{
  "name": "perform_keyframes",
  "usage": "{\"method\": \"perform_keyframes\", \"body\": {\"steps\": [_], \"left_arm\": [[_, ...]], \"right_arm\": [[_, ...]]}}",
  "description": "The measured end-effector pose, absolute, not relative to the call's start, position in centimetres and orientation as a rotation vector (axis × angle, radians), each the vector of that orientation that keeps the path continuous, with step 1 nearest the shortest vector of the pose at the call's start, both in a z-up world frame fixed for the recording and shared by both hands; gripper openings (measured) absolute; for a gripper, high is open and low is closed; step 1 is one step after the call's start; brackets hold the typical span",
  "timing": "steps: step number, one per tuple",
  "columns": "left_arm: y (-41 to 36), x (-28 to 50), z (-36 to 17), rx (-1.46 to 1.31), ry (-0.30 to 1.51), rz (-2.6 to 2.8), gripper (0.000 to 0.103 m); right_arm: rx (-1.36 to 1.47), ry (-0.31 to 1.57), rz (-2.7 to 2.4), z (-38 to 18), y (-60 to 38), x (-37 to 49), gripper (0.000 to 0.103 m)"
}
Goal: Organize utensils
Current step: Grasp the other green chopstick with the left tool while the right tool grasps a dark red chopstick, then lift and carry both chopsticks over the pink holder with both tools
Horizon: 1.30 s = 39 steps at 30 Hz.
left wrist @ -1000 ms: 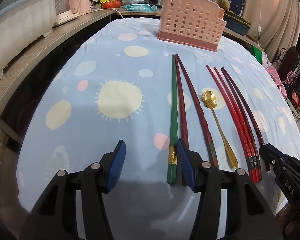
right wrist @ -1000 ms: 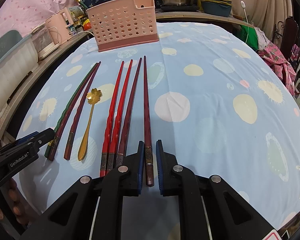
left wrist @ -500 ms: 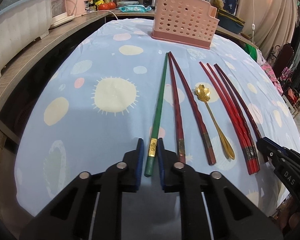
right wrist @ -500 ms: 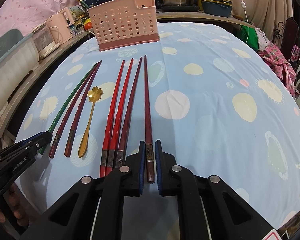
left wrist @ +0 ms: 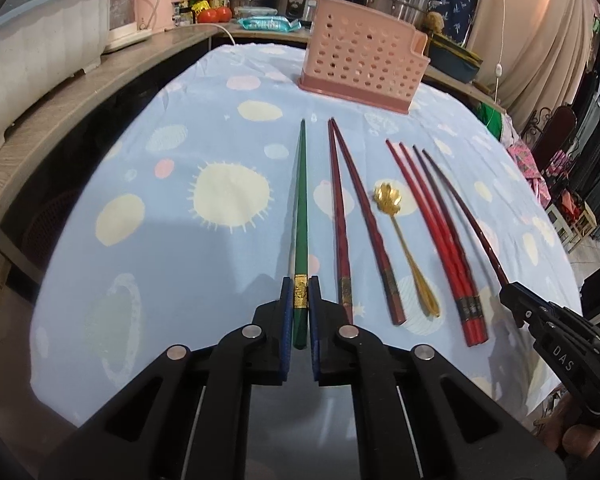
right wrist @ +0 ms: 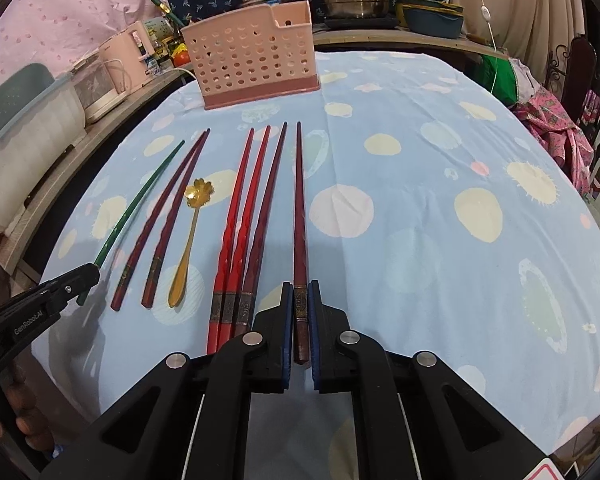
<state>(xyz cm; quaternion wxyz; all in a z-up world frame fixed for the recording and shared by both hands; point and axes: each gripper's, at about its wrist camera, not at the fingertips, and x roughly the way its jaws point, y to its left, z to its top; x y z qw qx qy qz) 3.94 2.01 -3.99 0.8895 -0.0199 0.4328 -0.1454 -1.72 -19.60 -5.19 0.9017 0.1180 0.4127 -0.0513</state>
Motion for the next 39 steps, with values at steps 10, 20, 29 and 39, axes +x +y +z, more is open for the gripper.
{"method": "perform_keyframes", "body": {"steps": [10,20,29,39], "left_arm": [[2.8,4.1,1.4,-0.080,0.784,-0.301,0.007],[2.9,6.9,7.8,-0.111,0.638,-0.301,0.007],[1.4,11.2,13.7,-0.103,0.522,-0.309,0.007],[-1.7,16.3,19.8,-0.128,0.415,-0.364,0.007]], "right_arm": [[0.282,0.717,-0.098,0.4,-21.3,-2.2,0.007],[0.293,0.543,-0.105,7.4,-24.1,-0.2,0.007],[0.307,0.475,-0.097,11.3,-26.4,4.0,0.007],[0.379,0.388,-0.039,16.1,-28.7,9.9,0.007]]}}
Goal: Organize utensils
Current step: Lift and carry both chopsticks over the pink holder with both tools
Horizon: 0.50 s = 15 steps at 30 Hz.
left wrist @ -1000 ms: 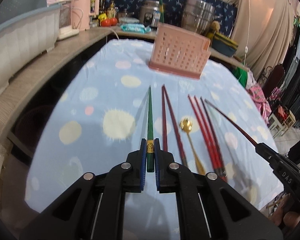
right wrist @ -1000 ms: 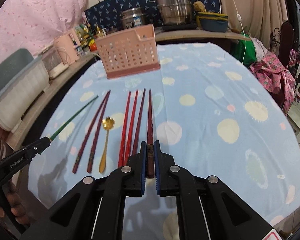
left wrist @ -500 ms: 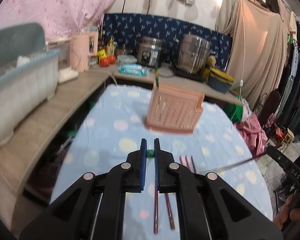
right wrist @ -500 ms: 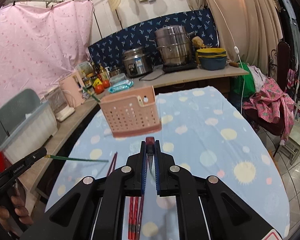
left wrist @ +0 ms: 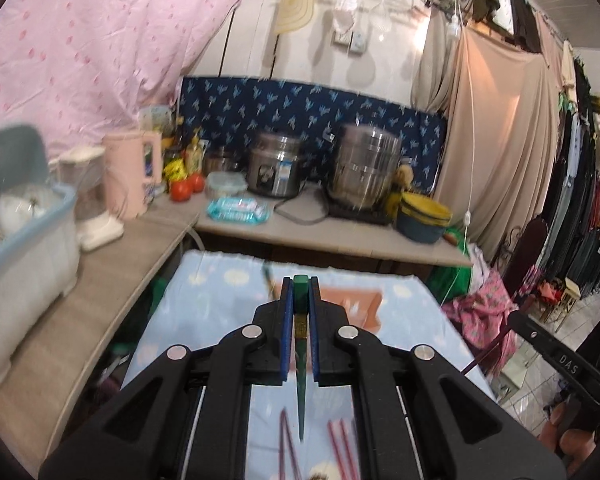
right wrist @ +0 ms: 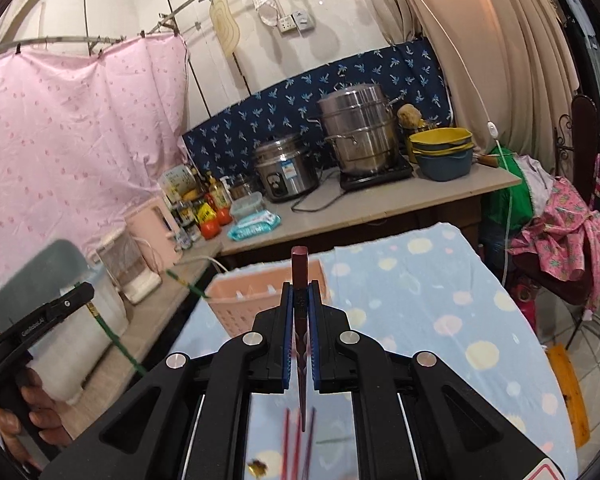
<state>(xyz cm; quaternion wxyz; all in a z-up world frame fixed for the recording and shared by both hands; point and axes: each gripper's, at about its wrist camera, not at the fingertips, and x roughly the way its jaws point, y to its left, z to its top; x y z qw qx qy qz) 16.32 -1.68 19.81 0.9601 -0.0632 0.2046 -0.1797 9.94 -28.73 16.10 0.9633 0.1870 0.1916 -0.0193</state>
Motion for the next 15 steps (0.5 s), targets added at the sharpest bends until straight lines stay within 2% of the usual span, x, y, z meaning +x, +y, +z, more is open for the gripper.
{"method": "perform_keyframes", "body": {"steps": [9,15], "left_arm": [[-4.9,22.6,25.0,-0.180,0.276,-0.400,0.007],[-6.5,26.3,25.0,-0.183,0.254,-0.386,0.007]], "right_arm": [[0.403,0.256,-0.012,21.8,-29.4,17.4,0.007],[0.412,0.218,-0.017,22.5,-29.5,21.8,0.007]]}}
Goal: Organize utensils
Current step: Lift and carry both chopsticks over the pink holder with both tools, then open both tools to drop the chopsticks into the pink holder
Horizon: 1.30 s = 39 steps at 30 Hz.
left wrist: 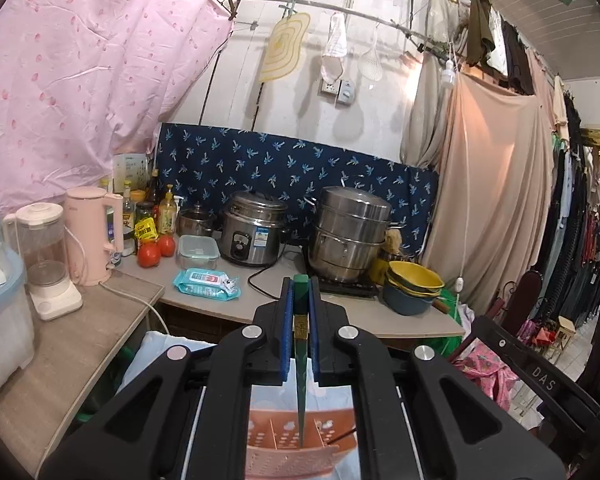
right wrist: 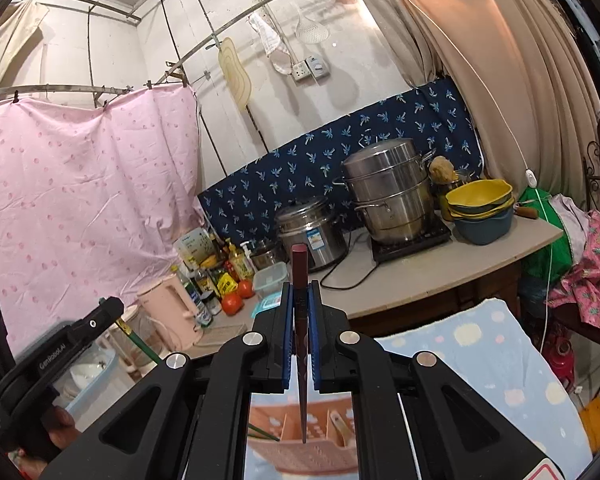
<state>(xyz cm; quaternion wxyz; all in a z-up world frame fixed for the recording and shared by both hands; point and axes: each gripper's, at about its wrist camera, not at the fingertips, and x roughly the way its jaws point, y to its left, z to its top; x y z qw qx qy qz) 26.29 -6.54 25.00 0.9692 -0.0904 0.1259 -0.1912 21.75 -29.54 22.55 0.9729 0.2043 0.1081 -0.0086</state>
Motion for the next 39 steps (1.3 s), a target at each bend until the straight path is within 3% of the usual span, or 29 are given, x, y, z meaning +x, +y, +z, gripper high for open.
{"method": "perform_keyframes", "body": {"steps": [20,21,22,23,24,26,39], "left_arm": [[-8.2,31.0,16.3,-0.118,0.441,-0.329,0.007],[-8.3,30.9,16.1,-0.112,0.443,-0.324,0.007],[-8.3,30.6,16.0,-0.103,0.440,-0.308,0.008],[-8.3,30.5,16.0,-0.096,0.441,-0.295,0.015],[-8.3,30.3,16.0,-0.092,0.445,-0.283,0.031],[-8.0,29.8,16.0,-0.097,0.439,-0.269,0.044],[-7.4,24.8,14.5,-0.021,0.495,-0.238,0.045]], "right_arm": [[0.389,0.450,-0.020,12.9,-27.8,28.1,0.007],[0.395,0.446,-0.030,12.9,-27.9,28.0,0.011],[0.398,0.445,-0.037,12.9,-28.0,27.9,0.023],[0.407,0.437,-0.045,12.9,-28.1,27.5,0.032],[0.410,0.429,-0.048,12.9,-28.1,27.2,0.043],[0.404,0.426,-0.052,13.0,-28.0,26.7,0.045],[0.339,0.466,-0.041,11.9,-25.7,20.2,0.045]]}}
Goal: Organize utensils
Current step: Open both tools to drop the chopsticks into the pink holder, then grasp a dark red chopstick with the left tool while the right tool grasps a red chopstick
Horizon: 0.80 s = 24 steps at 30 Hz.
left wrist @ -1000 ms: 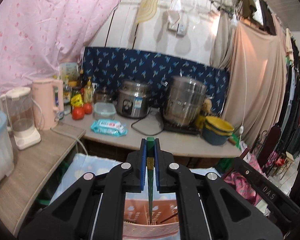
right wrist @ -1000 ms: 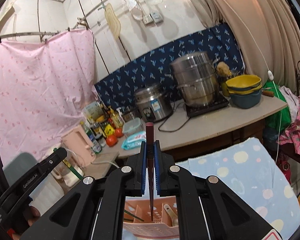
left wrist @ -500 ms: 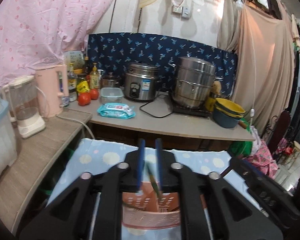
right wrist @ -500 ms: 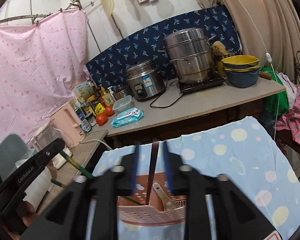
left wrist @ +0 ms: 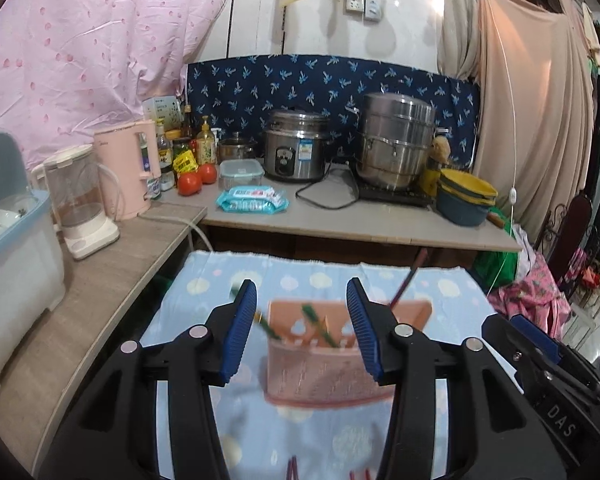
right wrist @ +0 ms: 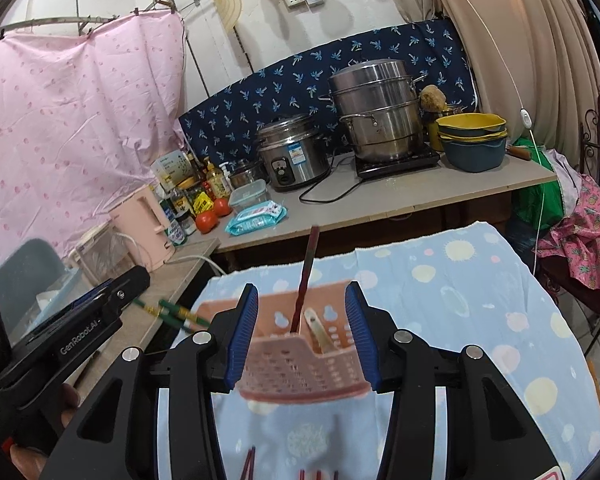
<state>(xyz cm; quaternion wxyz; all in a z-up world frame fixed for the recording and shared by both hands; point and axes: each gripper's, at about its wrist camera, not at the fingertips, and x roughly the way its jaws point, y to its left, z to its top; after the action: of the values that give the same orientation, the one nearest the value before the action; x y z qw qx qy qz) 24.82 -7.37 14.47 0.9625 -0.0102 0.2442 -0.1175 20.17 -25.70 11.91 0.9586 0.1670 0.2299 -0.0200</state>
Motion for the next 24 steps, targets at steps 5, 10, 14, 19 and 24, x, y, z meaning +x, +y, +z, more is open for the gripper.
{"method": "perform_keyframes", "body": {"steps": [5,10,14,19,24], "left_arm": [[-6.2,21.9,12.2,-0.001,0.542,-0.236,0.045],[-4.8,18.6,8.9,0.010,0.603,-0.225,0.045],[-3.9,16.1,6.3,0.021,0.654,-0.221,0.045],[-2.8,13.0,3.1,0.040,0.713,-0.207,0.045],[-1.8,10.4,-0.1,0.052,0.785,-0.200,0.045]], "right_arm": [[0.297,0.492,-0.052,10.3,-24.6,16.5,0.045],[0.270,0.559,-0.079,7.2,-23.6,12.5,0.045],[0.259,0.626,-0.096,4.4,-23.0,9.4,0.045],[0.264,0.701,-0.109,1.3,-22.3,6.3,0.045],[0.259,0.754,-0.112,-0.9,-21.6,4.1,0.045]]}}
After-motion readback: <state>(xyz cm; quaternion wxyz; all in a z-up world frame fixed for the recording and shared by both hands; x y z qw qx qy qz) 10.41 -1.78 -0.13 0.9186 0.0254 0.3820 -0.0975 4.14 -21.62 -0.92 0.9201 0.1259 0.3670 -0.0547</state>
